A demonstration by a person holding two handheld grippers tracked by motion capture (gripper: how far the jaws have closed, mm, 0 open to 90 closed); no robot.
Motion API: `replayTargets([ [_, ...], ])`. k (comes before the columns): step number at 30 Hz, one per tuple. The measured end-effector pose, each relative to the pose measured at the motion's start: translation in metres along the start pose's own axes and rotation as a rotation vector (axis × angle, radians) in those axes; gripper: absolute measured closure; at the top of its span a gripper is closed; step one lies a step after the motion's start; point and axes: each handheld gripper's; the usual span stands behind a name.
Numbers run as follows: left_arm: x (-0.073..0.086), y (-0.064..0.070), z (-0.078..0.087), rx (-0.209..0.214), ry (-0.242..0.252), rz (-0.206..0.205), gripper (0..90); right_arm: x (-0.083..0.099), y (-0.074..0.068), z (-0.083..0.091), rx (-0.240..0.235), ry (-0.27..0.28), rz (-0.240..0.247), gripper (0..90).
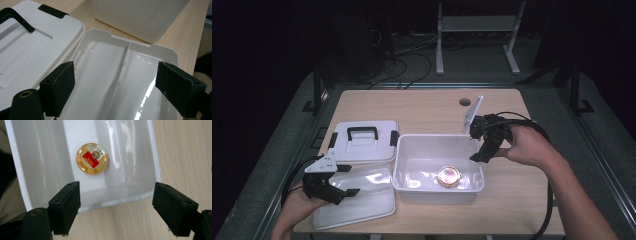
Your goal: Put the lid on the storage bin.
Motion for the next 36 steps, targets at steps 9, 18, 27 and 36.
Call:
replayTargets([
  [9,-0.003,0.002,0.001,-0.015,0.002,-0.012,15.4,0.038,-0.002,0.012,0.023,0.061,-0.067,20.8],
  [18,-0.007,0.004,-0.003,-0.028,-0.039,-0.047,16.1,0.086,-0.010,0.003,0.054,0.147,-0.158,19.0],
  [27,-0.013,0.007,-0.016,-0.026,-0.115,-0.104,21.3,0.133,-0.022,-0.038,0.029,0.177,-0.252,18.9],
  [36,-0.004,0.001,-0.030,-0.019,-0.223,-0.152,32.1,0.161,-0.033,-0.070,0.037,0.199,-0.324,19.2],
])
Point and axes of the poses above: each handheld gripper's, and its own axes: z roughly backward along the jaws, x roughly out of its underside, y roughly to its right, and after that the axes turned 8 degrees about -x, right-handed
